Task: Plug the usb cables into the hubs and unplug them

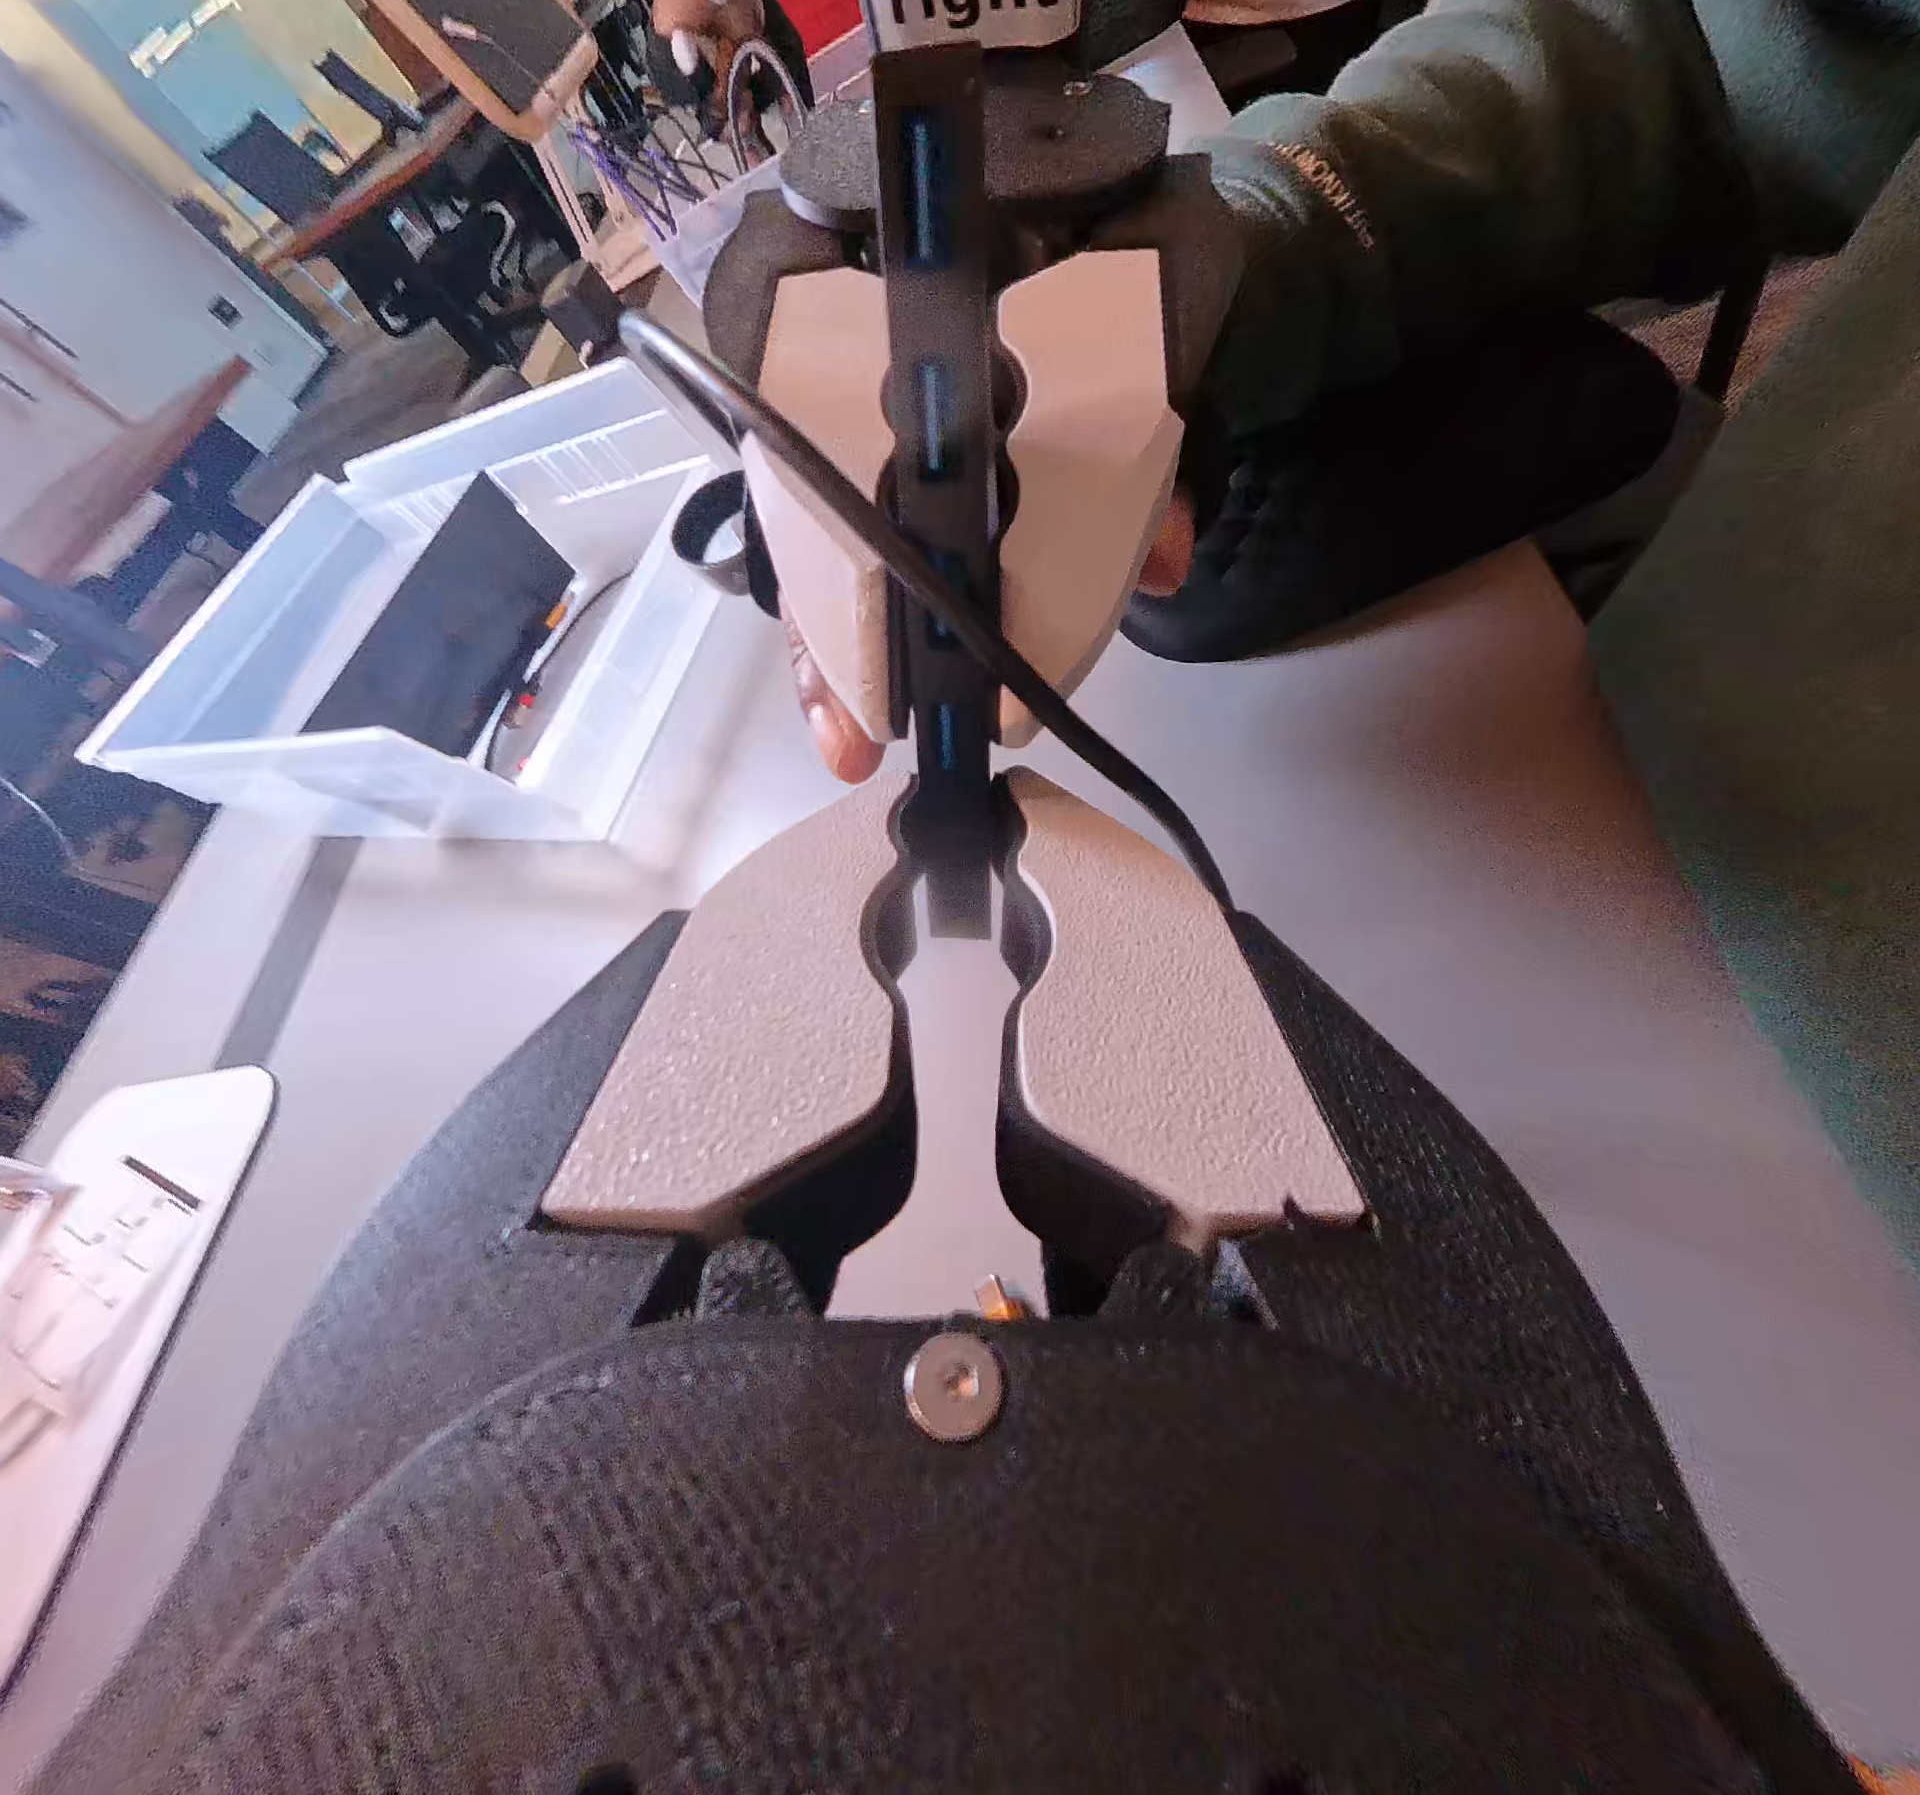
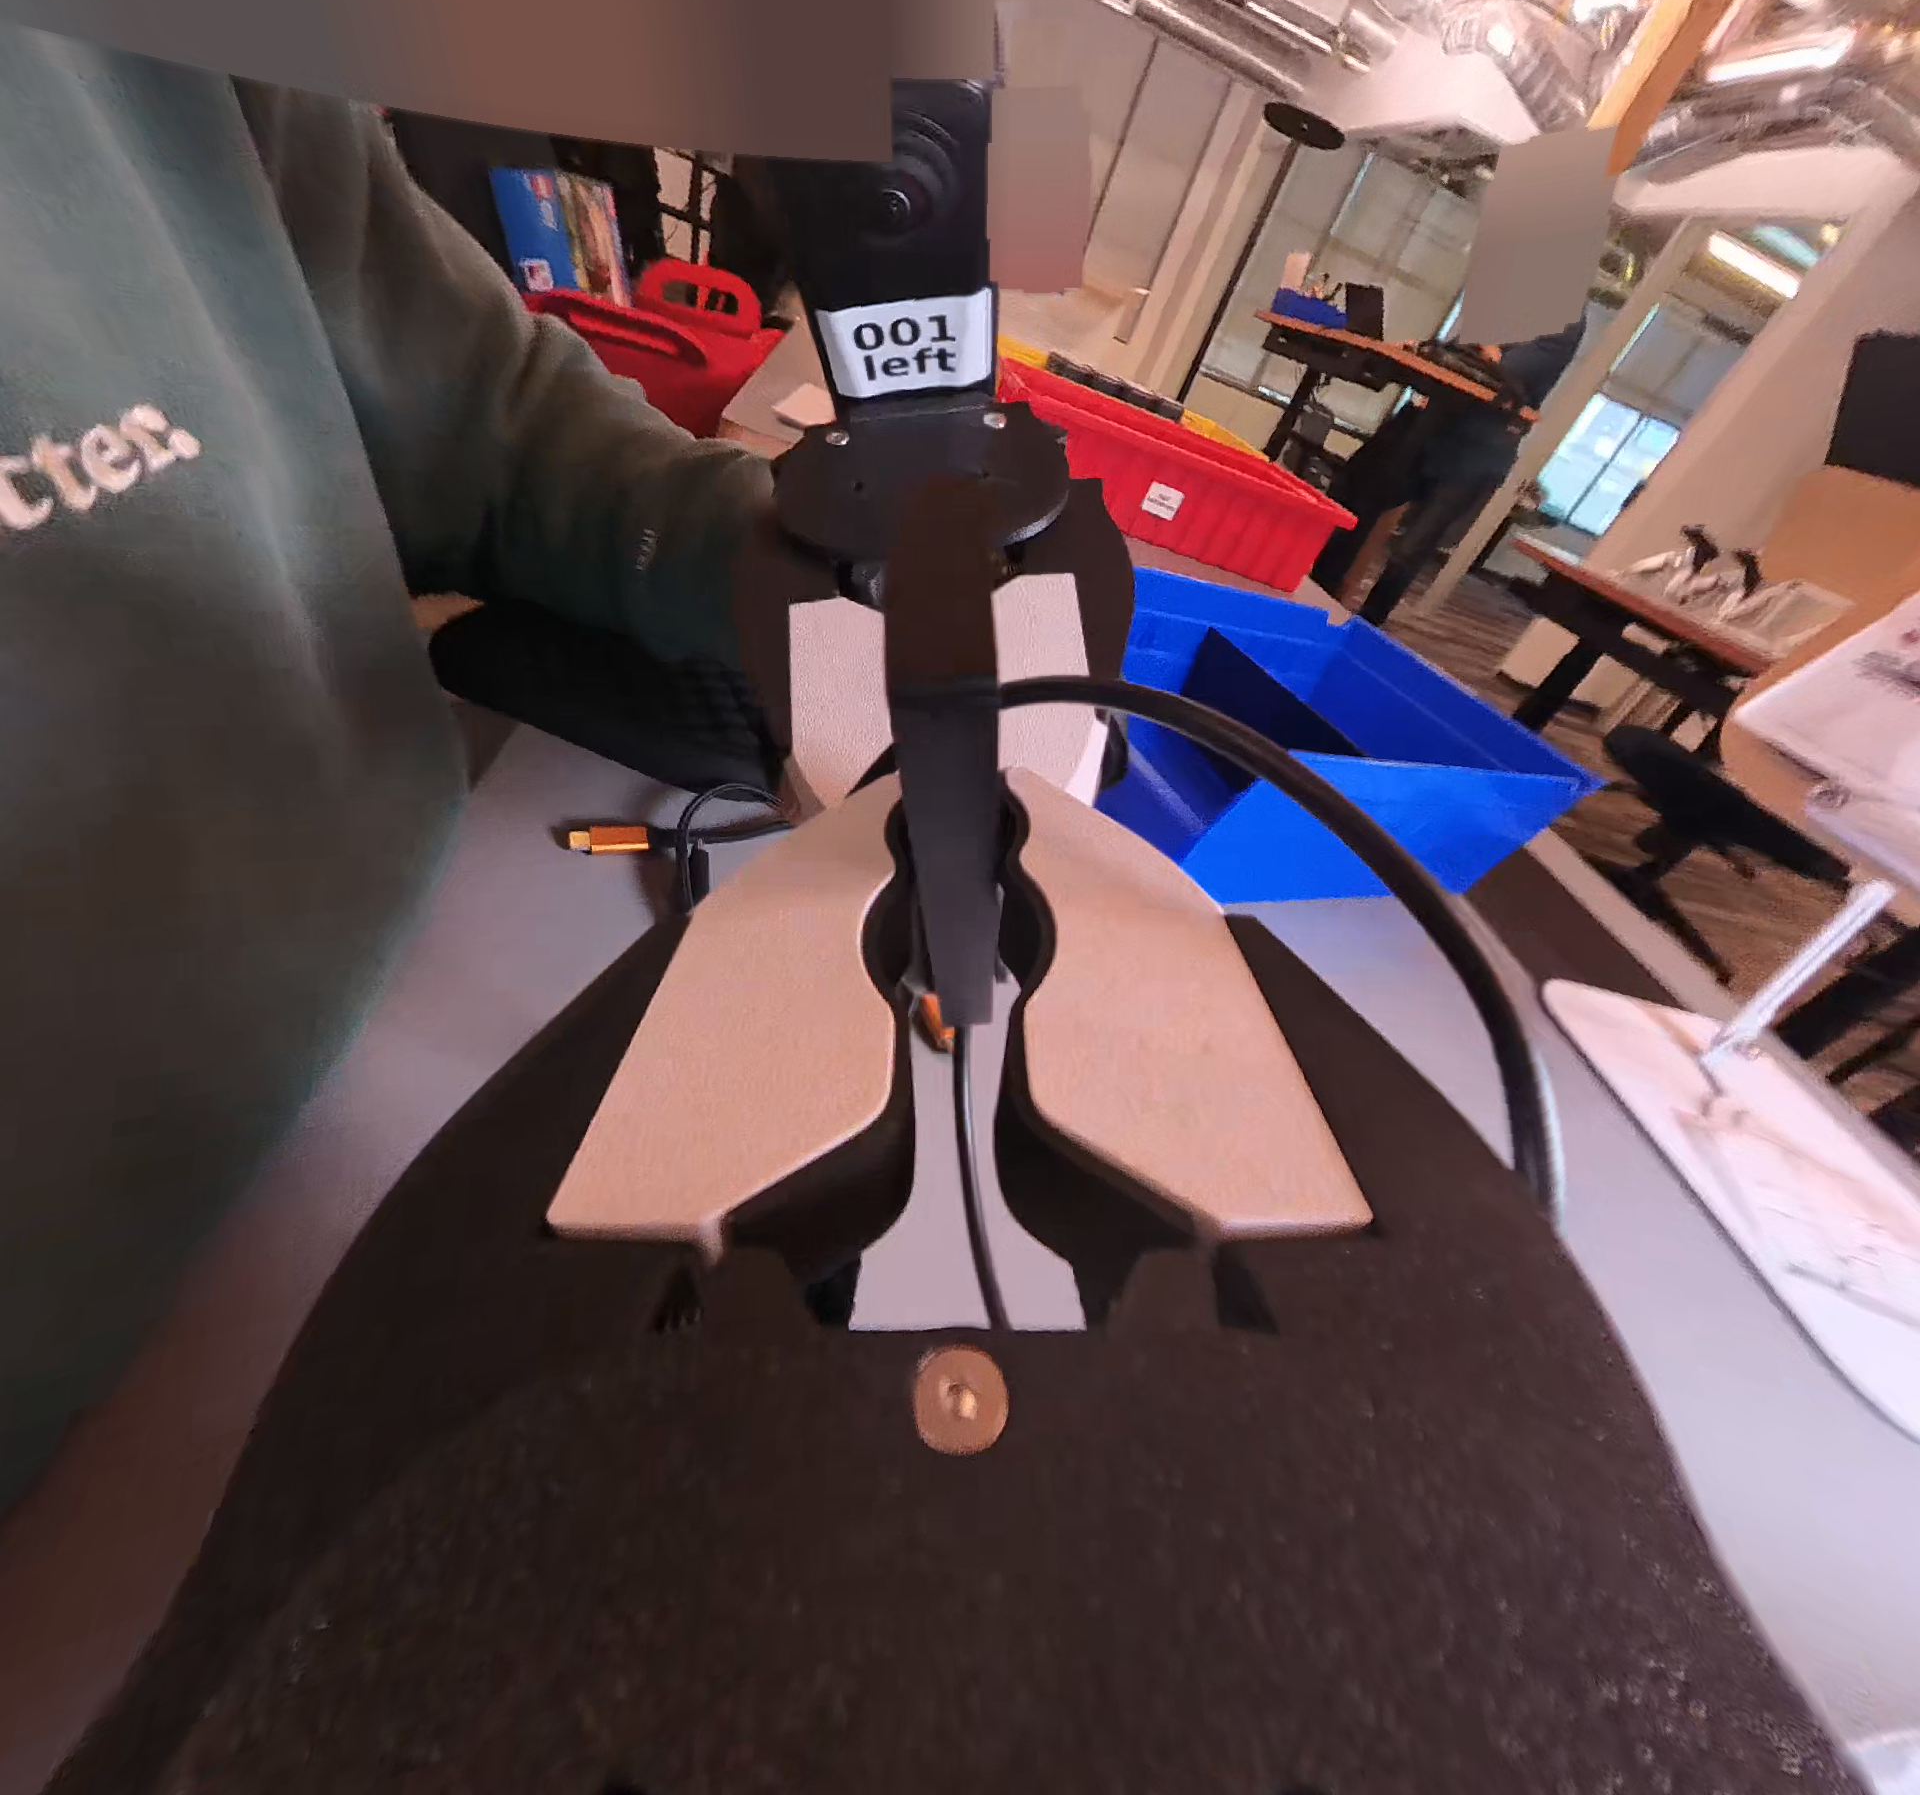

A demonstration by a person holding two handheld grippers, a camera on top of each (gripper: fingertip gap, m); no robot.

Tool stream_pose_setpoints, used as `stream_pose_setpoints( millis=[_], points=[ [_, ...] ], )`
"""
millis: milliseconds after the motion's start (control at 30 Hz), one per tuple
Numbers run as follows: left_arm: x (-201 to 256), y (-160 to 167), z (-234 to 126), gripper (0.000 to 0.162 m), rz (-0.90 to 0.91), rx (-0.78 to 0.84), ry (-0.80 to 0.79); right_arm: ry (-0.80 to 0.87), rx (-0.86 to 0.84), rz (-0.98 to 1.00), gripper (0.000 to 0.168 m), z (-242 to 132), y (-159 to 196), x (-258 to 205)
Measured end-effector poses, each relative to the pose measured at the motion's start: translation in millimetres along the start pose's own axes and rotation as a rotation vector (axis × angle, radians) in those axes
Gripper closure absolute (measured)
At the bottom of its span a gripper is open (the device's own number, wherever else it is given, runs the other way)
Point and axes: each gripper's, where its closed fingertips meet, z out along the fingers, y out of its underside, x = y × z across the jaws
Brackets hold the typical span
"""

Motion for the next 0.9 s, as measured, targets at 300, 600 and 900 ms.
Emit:
stream_pose_setpoints(
  millis=[300, 600, 900],
  points=[
    [-15, 6, -23, 0.151, -0.366, 0.13, 0.087, -0.149, -0.087, 0.359, 0.138, -29, -13, -13],
    [-35, 17, -31, 0.151, -0.45, 0.127, 0.028, -0.449, 0.399, 0.474, 0.136, -91, -113, -39],
    [-6, 33, -14, 0.151, -0.168, -0.113, 0.041, 0.113, -0.496, -0.028, 0.081, -43, 15, 41]
  ],
)
